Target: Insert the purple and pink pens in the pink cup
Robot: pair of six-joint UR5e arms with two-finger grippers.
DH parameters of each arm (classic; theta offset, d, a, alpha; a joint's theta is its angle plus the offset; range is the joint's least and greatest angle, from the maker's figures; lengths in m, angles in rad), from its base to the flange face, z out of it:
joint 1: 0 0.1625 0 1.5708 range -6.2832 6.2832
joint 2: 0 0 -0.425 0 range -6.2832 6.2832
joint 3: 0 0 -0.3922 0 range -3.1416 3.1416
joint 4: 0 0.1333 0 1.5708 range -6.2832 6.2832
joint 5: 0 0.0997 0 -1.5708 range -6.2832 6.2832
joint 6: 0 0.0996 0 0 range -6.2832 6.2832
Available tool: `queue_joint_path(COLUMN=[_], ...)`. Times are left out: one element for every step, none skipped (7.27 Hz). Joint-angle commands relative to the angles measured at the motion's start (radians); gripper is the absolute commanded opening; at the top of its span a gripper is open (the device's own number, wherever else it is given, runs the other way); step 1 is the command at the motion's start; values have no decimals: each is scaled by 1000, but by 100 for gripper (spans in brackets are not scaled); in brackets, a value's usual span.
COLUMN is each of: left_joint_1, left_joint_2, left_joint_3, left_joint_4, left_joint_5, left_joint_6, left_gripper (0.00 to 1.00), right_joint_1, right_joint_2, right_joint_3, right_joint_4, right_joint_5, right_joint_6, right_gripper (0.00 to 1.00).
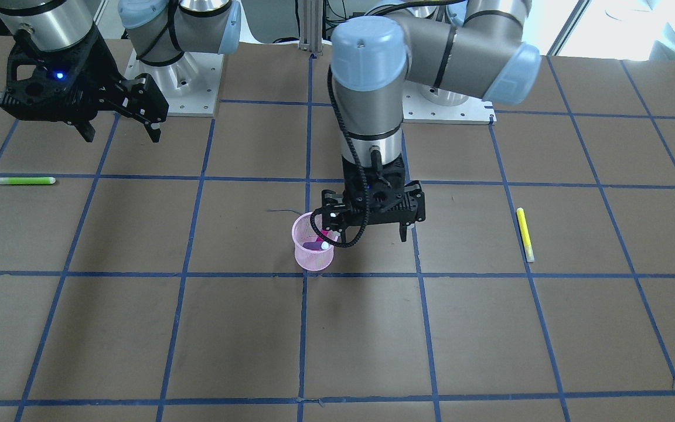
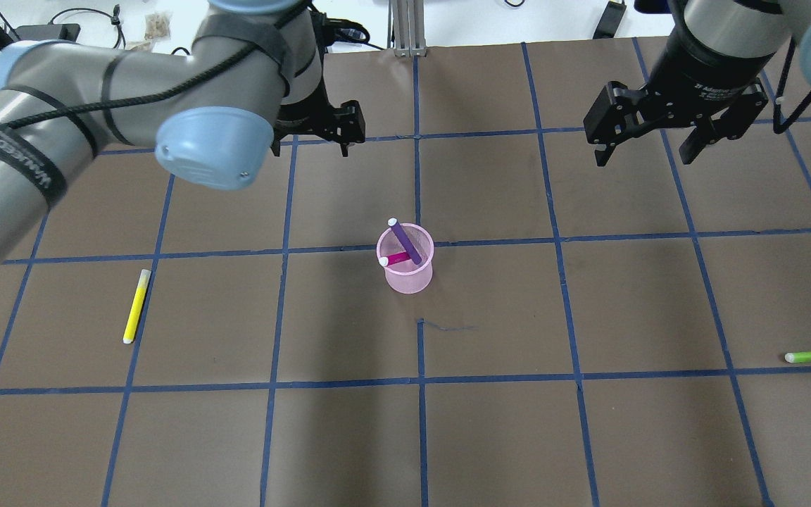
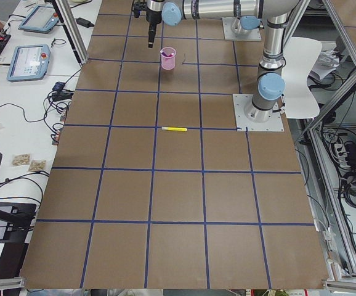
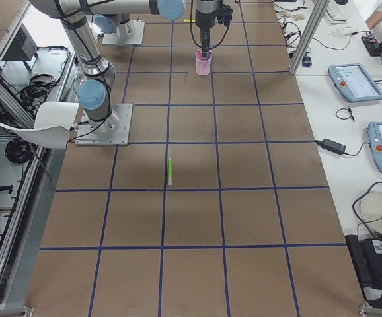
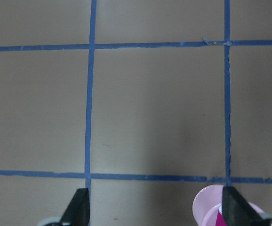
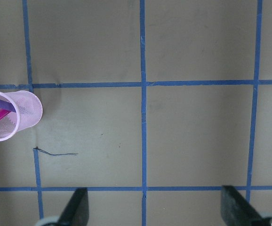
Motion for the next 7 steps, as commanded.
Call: queue_joint_path(left_joint_1=[172, 214, 234, 246, 248, 244, 240], left_joint_2=[50, 90, 140, 176, 219, 233, 235], left_joint_3=[16, 17, 6, -4, -6, -10, -14], left_joint_4=[-150, -255, -331, -367, -446, -450, -451], left_joint_5=[-96, -84, -75, -69, -66, -69, -69], left_joint_6=[49, 164, 295, 310, 310, 295, 294], left_gripper=[100, 100, 100, 100, 100, 100, 100], right_joint_1=[0, 0, 0, 0, 0, 0, 0], right_joint_2=[-1, -1, -3, -3, 2, -1, -1], right_joint_3=[-5, -5, -2, -2, -4, 1, 6], right_joint_4=[-4, -3, -1, -3, -4, -4, -4], right_joint_5=[7, -4, -7, -7, -7, -7, -10], right_joint_6=[1, 1, 2, 2, 2, 2, 11], right_gripper=[100, 100, 100, 100, 100, 100, 100])
